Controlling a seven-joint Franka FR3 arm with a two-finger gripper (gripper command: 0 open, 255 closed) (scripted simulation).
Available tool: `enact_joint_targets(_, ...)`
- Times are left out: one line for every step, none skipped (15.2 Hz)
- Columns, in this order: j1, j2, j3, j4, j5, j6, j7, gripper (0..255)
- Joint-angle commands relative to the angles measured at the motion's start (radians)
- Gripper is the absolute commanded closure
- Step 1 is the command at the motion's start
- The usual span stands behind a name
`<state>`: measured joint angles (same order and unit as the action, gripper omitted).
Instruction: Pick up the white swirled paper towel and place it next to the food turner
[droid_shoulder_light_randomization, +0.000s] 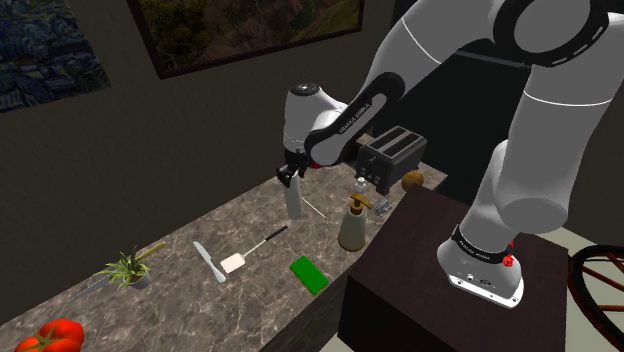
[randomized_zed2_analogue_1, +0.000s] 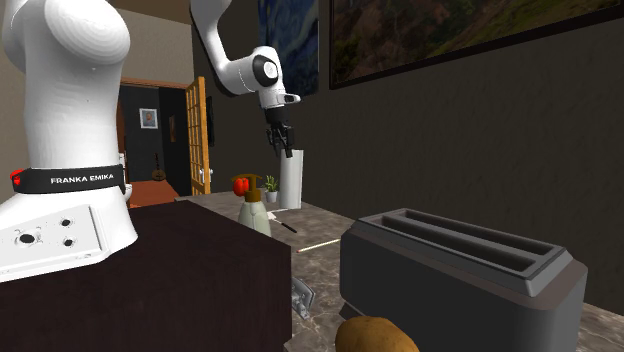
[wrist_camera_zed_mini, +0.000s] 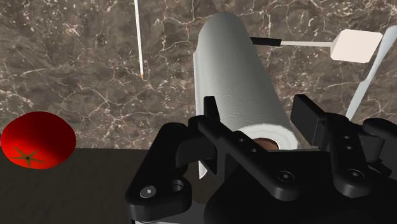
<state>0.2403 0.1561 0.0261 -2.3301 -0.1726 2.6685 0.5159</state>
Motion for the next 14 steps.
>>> enact_joint_targets(0.000,0.023,-0.003,-0.001,-0.008,0.025,0.005,255)
enact_joint_targets(0.001,0.035,-0.005,-0.002,-0.012,0.037,0.009,255)
enact_joint_targets(0.002,0.046,-0.007,-0.003,-0.016,0.050,0.013,255)
enact_joint_targets(0.003,0.058,-0.008,-0.004,-0.021,0.062,0.018,255)
enact_joint_targets(0.004,0.070,-0.010,-0.004,-0.025,0.074,0.022,255)
enact_joint_targets(0.005,0.082,-0.013,-0.005,-0.030,0.086,0.026,255)
enact_joint_targets(0.006,0.094,-0.015,-0.005,-0.035,0.099,0.031,255)
enact_joint_targets(0.008,0.106,-0.018,-0.004,-0.039,0.111,0.035,255)
enact_joint_targets(0.010,0.118,-0.020,-0.004,-0.044,0.122,0.040,255)
enact_joint_targets(0.012,0.131,-0.023,-0.003,-0.048,0.134,0.044,255)
enact_joint_targets(0.014,0.144,-0.026,-0.002,-0.053,0.146,0.049,255)
enact_joint_targets(0.016,0.157,-0.029,-0.001,-0.058,0.158,0.053,255)
enact_joint_targets(0.018,0.169,-0.033,0.000,-0.062,0.169,0.057,255)
enact_joint_targets(0.020,0.183,-0.036,0.002,-0.066,0.181,0.062,255)
